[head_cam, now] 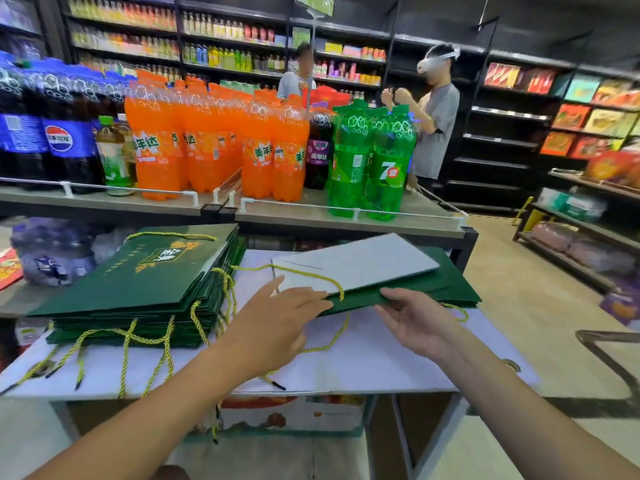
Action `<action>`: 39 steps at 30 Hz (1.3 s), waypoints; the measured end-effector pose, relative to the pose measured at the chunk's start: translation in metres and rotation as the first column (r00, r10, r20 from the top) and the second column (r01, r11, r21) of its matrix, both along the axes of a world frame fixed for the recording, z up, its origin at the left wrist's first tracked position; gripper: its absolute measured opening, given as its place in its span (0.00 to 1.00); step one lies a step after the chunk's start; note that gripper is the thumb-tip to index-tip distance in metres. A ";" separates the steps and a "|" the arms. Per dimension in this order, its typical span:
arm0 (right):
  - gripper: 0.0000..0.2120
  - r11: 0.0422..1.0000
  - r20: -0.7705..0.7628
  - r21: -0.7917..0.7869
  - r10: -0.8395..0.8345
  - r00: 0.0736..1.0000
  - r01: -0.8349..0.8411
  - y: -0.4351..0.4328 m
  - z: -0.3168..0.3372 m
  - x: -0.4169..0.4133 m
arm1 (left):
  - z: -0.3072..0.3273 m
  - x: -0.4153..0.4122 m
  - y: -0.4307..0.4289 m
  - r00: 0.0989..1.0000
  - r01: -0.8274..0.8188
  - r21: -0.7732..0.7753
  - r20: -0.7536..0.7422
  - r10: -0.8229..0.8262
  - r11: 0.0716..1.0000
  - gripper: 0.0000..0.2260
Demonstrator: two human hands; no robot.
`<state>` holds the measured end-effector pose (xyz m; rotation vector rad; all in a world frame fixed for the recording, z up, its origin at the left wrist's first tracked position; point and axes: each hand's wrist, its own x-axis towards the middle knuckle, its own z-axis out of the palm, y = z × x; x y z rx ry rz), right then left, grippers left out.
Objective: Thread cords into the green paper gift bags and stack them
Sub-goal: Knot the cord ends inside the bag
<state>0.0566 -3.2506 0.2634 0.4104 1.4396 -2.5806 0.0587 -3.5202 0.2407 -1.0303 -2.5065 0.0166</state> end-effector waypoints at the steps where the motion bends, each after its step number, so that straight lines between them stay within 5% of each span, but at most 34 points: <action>1: 0.04 1.000 0.035 -0.007 0.022 0.999 -0.022 0.001 -0.005 0.005 | -0.002 -0.001 0.000 0.999 -0.002 0.006 0.040 0.001 1.000 0.30; 6: 0.16 0.936 0.218 0.168 0.270 0.938 -0.309 0.006 -0.007 0.018 | -0.017 -0.008 -0.013 0.991 -0.010 0.038 0.132 0.005 0.999 0.29; 9: 0.17 0.707 0.291 0.491 0.417 0.861 -0.508 0.011 0.009 0.023 | -0.017 -0.011 -0.025 0.976 -0.082 -0.047 0.198 0.090 0.996 0.32; 11: 0.15 0.565 0.174 0.715 0.427 0.887 -0.412 0.010 0.014 0.019 | -0.014 -0.012 -0.028 0.954 -0.135 -0.088 0.258 0.154 0.987 0.33; 13: 0.11 0.449 -0.074 0.884 0.410 0.909 -0.130 0.007 0.008 0.006 | -0.012 -0.015 -0.031 0.930 -0.167 -0.110 0.311 0.194 0.980 0.30; 15: 0.09 0.193 -0.239 0.967 0.451 0.860 0.167 0.009 -0.006 -0.013 | -0.012 -0.020 -0.032 0.902 -0.204 -0.128 0.361 0.237 0.971 0.27; 17: 0.15 -0.002 -0.213 0.967 0.549 0.808 0.256 0.010 -0.022 -0.031 | -0.009 -0.023 -0.029 0.862 -0.258 -0.142 0.413 0.294 0.956 0.24; 20: 0.24 -0.115 -0.137 0.960 0.604 0.785 0.255 0.011 -0.048 -0.048 | -0.006 -0.029 -0.019 0.790 -0.342 -0.136 0.494 0.363 0.930 0.28; 25: 0.29 -0.143 -0.205 0.928 0.578 0.790 0.345 0.009 -0.074 -0.053 | -0.001 -0.041 0.006 0.720 -0.435 -0.068 0.573 0.392 0.898 0.24; 30: 0.28 -0.139 -0.245 0.913 0.568 0.786 0.385 0.008 -0.080 -0.053 | 0.001 -0.051 0.043 0.550 -0.448 0.360 0.833 -0.065 0.819 0.27; 36: 0.23 -0.054 -0.313 0.912 0.549 0.775 0.406 0.009 -0.080 -0.055 | 0.004 -0.061 0.068 0.484 -0.480 0.644 0.761 -0.432 0.596 0.17; 39: 0.21 -0.044 -0.315 0.912 0.563 0.764 0.408 0.010 -0.081 -0.056 | 0.003 -0.061 0.063 0.602 -0.463 0.690 0.706 -0.374 0.556 0.13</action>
